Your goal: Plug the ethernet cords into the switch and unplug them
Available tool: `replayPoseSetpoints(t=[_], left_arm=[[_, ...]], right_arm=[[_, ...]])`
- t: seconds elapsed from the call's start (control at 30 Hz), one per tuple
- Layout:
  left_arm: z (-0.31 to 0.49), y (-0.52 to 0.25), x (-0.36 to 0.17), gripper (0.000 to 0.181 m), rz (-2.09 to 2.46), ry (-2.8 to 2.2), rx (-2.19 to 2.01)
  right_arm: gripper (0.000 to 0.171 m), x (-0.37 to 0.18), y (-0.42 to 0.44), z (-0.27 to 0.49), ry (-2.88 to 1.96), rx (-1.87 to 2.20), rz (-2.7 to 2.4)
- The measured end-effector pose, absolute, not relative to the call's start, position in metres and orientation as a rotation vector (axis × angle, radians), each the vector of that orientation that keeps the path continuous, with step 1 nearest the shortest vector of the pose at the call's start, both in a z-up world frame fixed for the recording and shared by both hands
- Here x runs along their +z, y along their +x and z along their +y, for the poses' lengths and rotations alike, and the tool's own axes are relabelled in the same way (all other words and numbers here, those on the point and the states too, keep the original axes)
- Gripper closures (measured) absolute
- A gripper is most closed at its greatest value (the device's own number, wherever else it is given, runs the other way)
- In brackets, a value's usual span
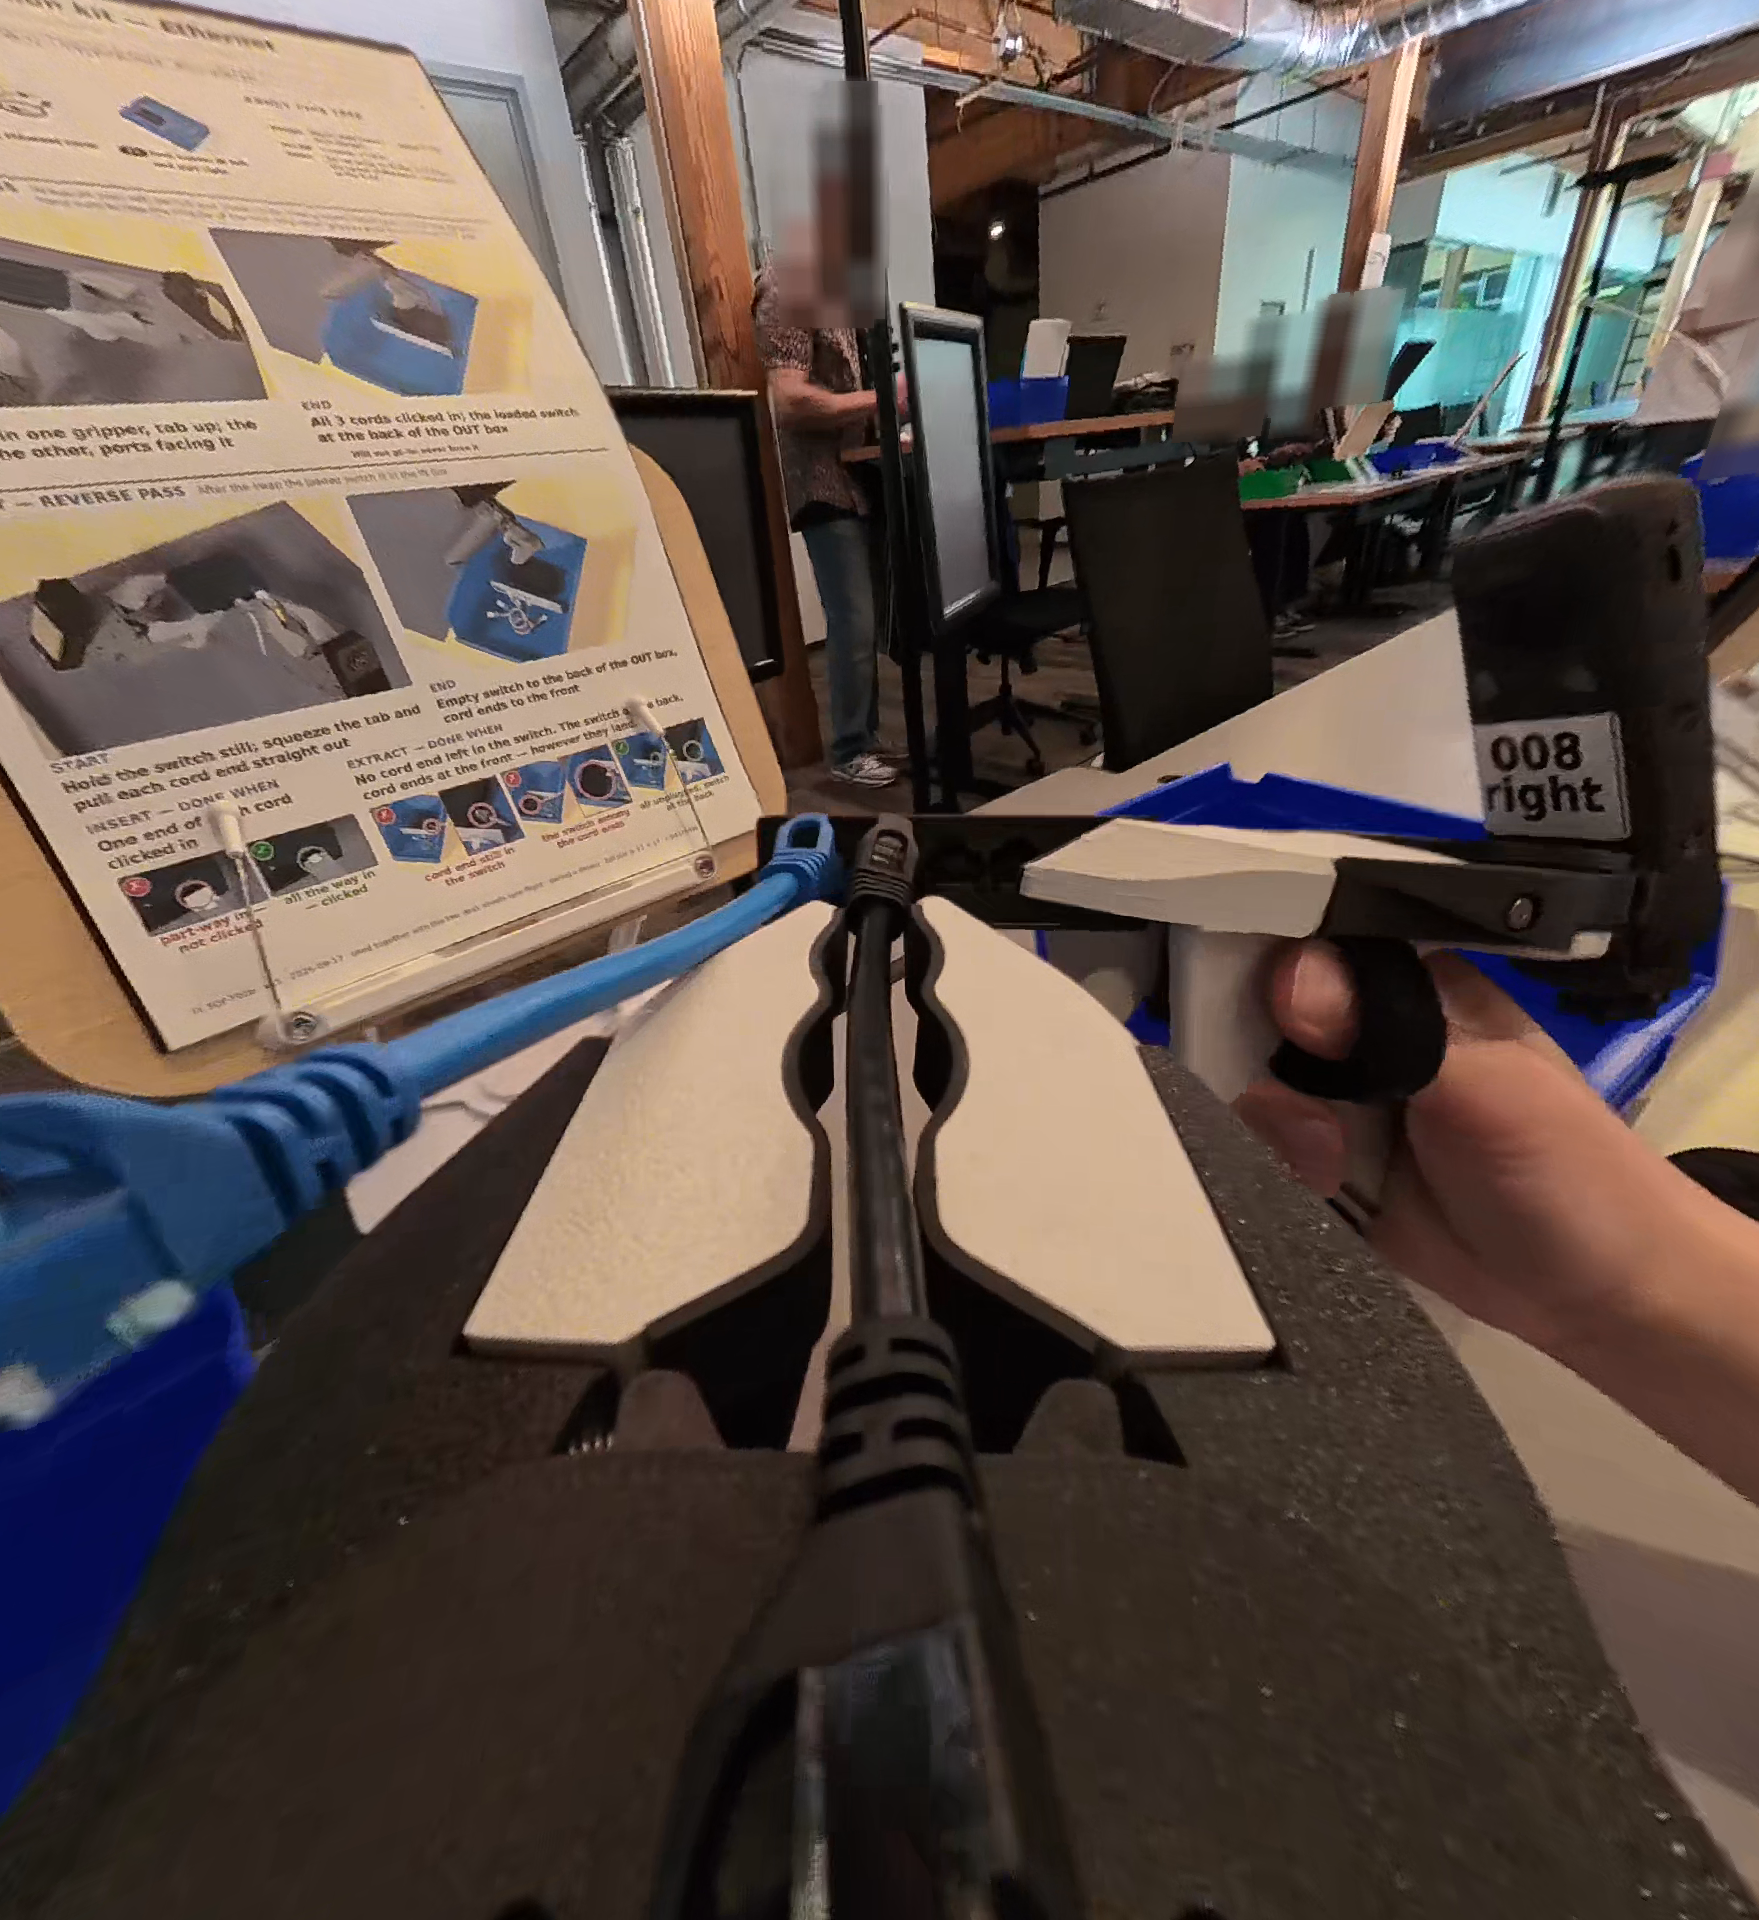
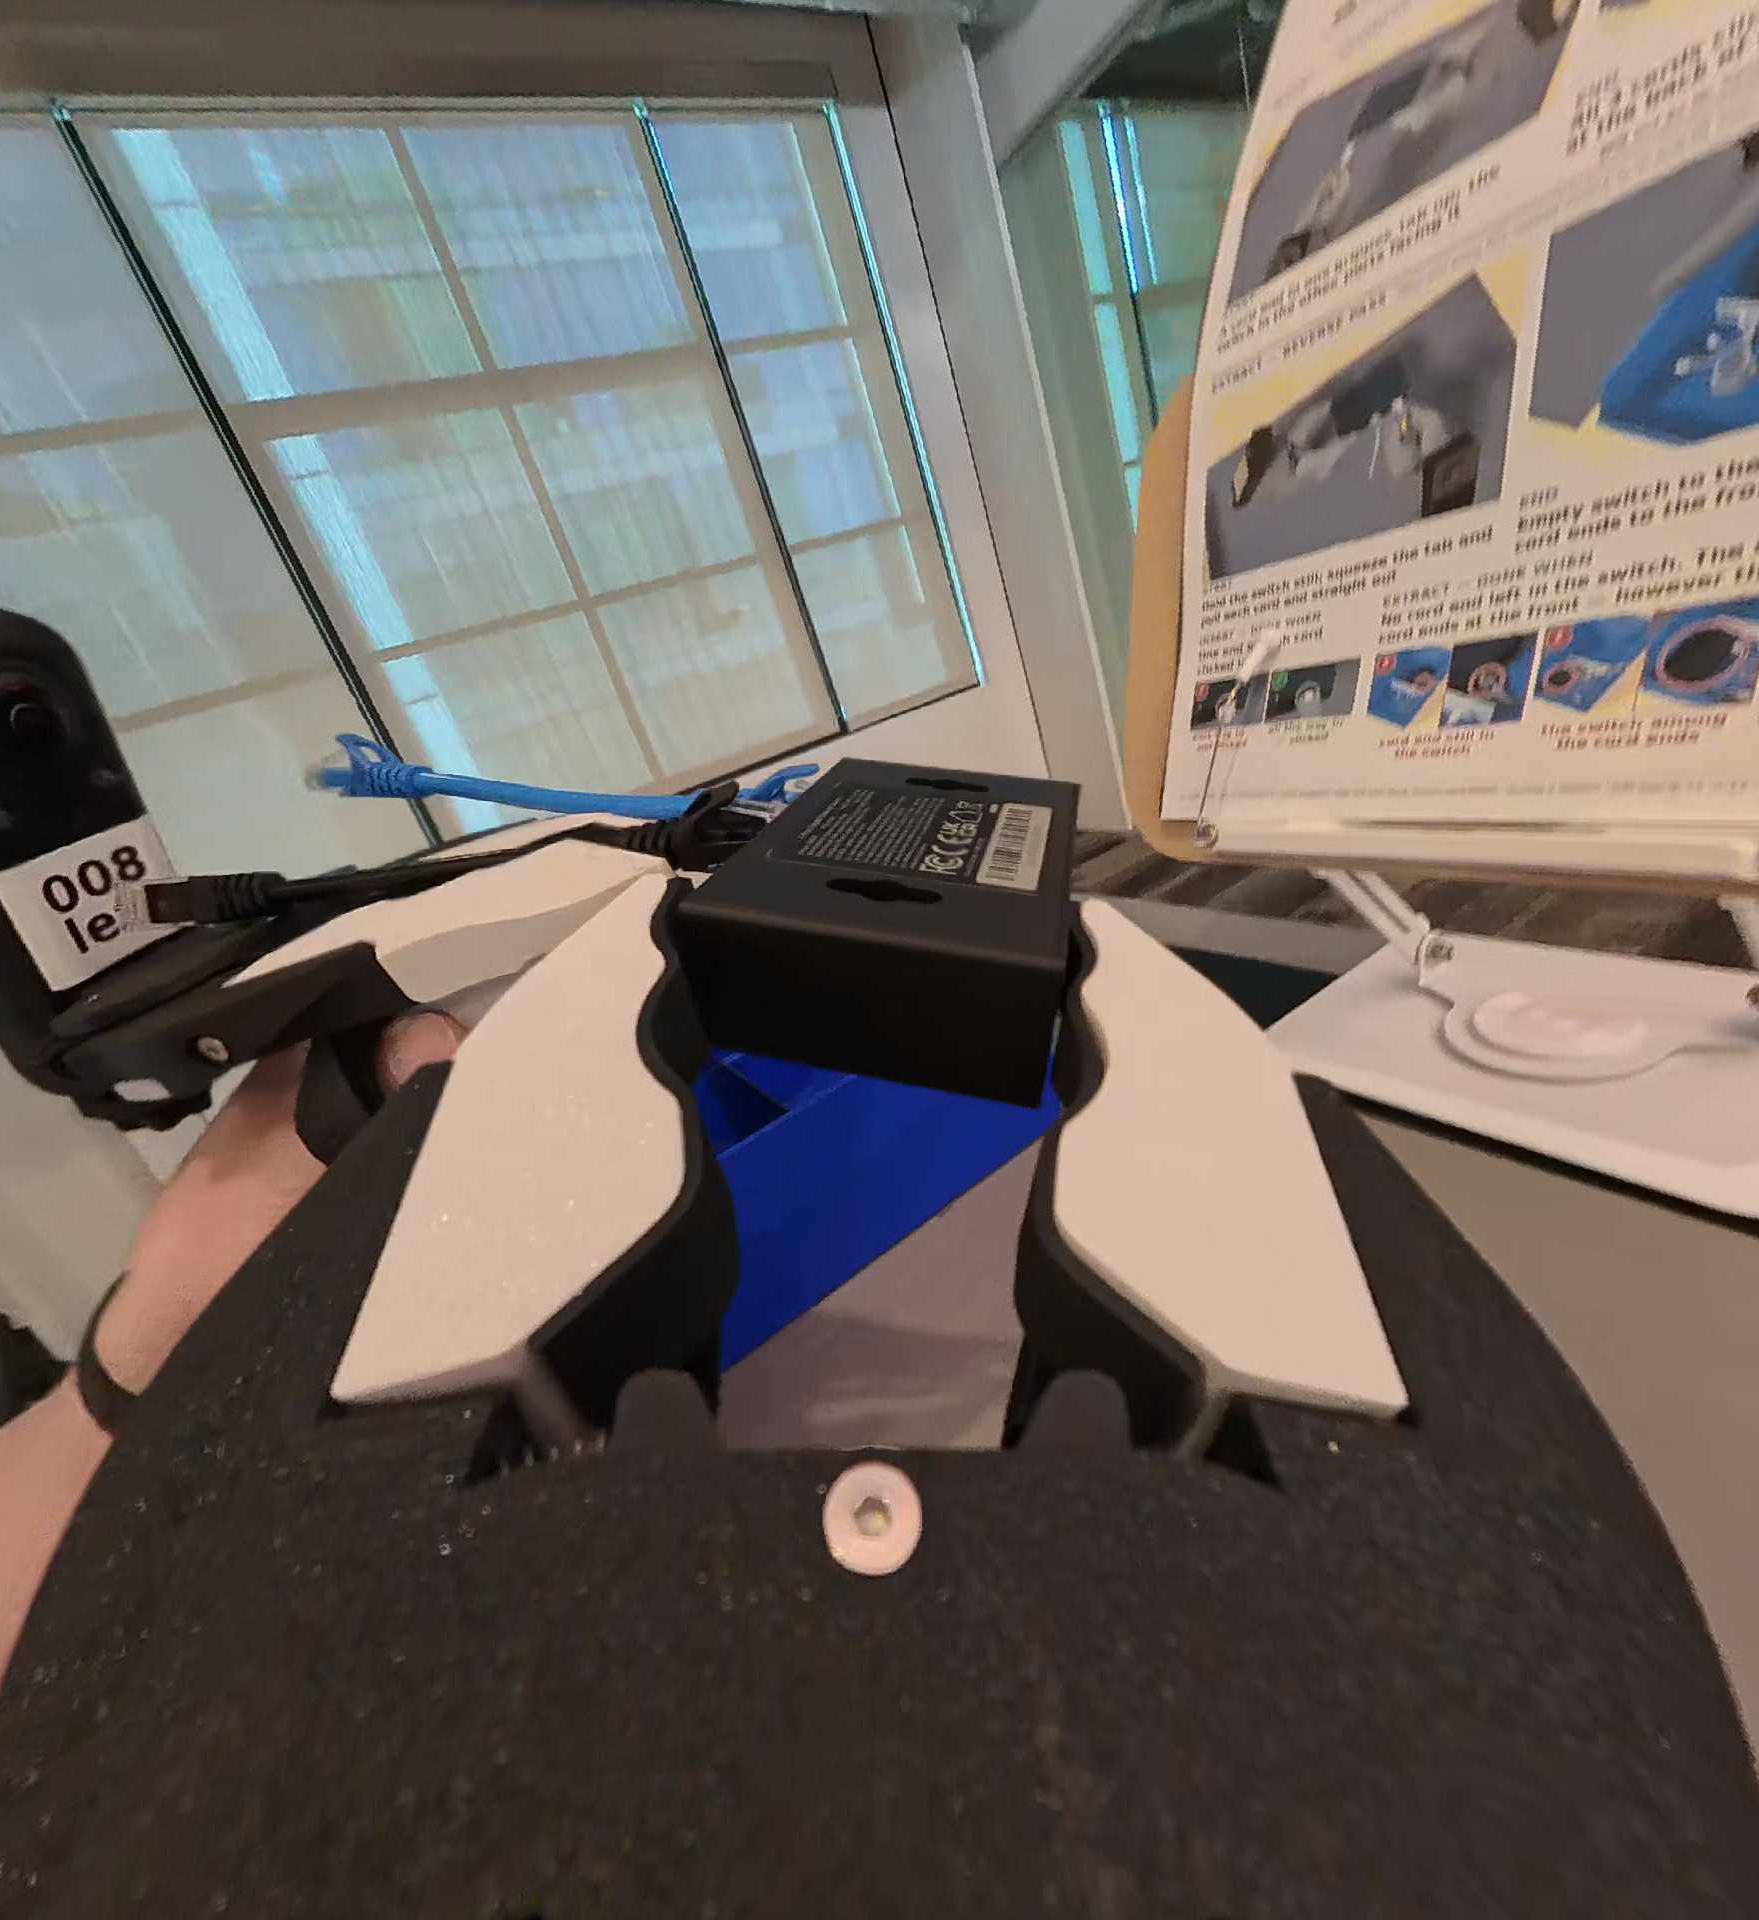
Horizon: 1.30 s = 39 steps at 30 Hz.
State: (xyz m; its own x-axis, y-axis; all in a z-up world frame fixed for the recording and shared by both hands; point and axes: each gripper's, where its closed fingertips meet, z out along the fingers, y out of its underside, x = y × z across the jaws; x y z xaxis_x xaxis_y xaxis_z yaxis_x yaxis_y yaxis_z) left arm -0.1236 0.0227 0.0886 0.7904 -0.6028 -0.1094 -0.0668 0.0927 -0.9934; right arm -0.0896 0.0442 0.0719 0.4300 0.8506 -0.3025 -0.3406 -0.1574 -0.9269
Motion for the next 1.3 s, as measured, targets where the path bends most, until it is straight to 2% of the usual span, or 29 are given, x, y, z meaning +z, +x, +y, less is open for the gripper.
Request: replayPoseSetpoints(t=[0.23, 0.53, 0.73, 1.13, 1.2, 1.3], left_arm=[[0.014, -0.127, 0.105, 0.171, 0.576, -1.395, -0.556], [-0.010, -0.131, 0.136, 0.172, 0.667, -1.198, -0.330], [-0.022, -0.127, 0.144, 0.171, 0.699, -1.141, -0.350], [-0.042, -0.118, 0.155, 0.172, 0.729, -1.039, -0.363], [-0.047, -0.119, 0.160, 0.172, 0.728, -1.024, -0.359], [-0.053, -0.120, 0.165, 0.172, 0.723, -1.010, -0.366]], right_arm=[[0.106, 0.094, -0.093, 0.036, -1.206, 0.968, -0.570], [0.107, 0.129, -0.101, 0.011, -0.987, 0.774, -0.723], [0.106, 0.141, -0.097, -0.003, -0.912, 0.615, -0.768], [0.106, 0.155, -0.088, -0.023, -0.802, 0.611, -0.816], [0.102, 0.157, -0.090, -0.030, -0.782, 0.606, -0.850], [0.086, 0.162, -0.096, -0.042, -0.758, 0.632, -0.885]])
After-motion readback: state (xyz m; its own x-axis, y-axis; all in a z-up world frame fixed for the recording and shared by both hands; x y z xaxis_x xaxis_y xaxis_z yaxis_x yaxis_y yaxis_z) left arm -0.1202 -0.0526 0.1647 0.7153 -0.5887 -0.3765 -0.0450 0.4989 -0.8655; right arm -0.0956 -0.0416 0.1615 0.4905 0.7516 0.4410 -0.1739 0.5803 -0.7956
